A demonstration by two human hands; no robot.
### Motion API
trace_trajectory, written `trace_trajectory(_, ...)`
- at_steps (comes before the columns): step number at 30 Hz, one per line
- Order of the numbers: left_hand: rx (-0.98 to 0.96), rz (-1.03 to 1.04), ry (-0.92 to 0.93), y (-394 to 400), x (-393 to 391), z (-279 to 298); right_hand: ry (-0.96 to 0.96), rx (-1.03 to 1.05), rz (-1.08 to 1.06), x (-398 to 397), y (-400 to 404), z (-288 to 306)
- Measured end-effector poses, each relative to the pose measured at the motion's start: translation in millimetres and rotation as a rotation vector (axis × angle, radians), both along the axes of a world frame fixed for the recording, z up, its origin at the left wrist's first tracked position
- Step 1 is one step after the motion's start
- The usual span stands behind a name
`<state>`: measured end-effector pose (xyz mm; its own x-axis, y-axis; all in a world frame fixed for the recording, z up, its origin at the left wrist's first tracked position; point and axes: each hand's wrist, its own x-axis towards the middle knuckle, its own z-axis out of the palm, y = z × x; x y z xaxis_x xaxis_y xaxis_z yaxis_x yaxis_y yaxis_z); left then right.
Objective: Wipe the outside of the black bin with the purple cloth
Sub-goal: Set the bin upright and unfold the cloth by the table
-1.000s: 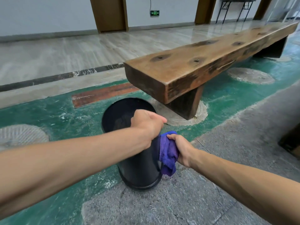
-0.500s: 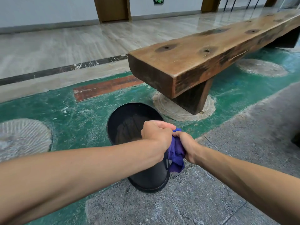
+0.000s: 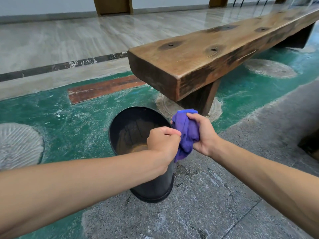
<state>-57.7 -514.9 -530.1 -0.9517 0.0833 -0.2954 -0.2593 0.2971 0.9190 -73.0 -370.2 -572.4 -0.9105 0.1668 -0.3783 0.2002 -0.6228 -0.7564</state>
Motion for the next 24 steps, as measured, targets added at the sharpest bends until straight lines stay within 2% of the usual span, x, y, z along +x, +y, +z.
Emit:
trace_trajectory(5, -0.144, -0.105, 0.056, 0.1, -13.4, 8.5, 0.053, -0.100, -0.092, 0.3, 3.8, 15.1)
trace_trajectory(8, -0.396, -0.254, 0.193, -7.4, -20.0, 7.0, 0.064, -0.131, -0.104, 2.7, 5.7, 19.0)
trace_trajectory(11, -0.595, -0.390, 0.414, -10.2, -32.4, 7.4, 0.048, -0.154, -0.118, 7.0, 7.5, 28.8)
trace_trajectory(14, -0.531, -0.447, 0.631, -0.9, -38.8, 15.5, 0.088, -0.223, -0.151, 16.2, 8.3, 46.0)
trace_trajectory(17, -0.374, -0.492, 0.709, 11.8, -40.9, 43.4, 0.093, -0.288, -0.179, 30.1, 3.5, 73.1)
trace_trajectory(22, -0.389, -0.961, 0.740, 11.4, -47.2, 121.0, 0.035, -0.310, -0.116, 68.8, -2.6, 151.1)
trace_trajectory(24, -0.364, -1.039, 0.741, 9.7, -43.0, 164.9, 0.009, -0.328, -0.050, 85.5, 3.6, 195.1)
